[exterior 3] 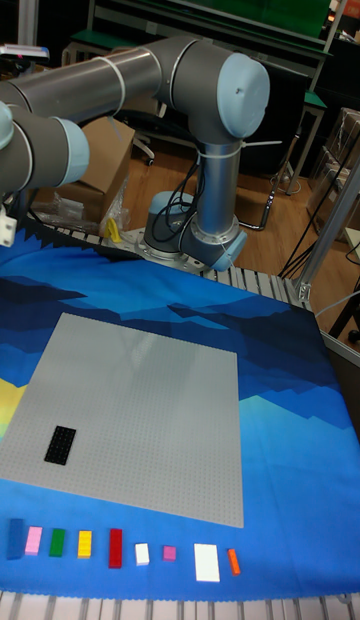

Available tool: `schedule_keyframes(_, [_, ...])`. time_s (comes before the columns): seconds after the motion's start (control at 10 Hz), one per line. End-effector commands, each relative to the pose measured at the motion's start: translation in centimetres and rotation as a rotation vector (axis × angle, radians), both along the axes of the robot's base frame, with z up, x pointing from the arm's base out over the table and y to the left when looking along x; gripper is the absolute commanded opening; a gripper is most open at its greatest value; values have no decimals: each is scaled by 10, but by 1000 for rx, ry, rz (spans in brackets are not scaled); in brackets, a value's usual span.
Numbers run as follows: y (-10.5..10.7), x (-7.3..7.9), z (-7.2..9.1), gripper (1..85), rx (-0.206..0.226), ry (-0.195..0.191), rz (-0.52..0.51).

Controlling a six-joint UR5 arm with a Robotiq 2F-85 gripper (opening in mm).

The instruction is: Stack small Lego blocks one on top of the other

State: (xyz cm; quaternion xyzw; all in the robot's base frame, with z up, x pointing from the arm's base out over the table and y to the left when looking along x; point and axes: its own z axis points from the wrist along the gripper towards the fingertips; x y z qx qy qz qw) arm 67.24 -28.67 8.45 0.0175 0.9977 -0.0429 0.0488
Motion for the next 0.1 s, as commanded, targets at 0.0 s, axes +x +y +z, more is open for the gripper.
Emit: schedule_keyframes(0.0, [2, 1, 0, 10, 11, -7, -5])
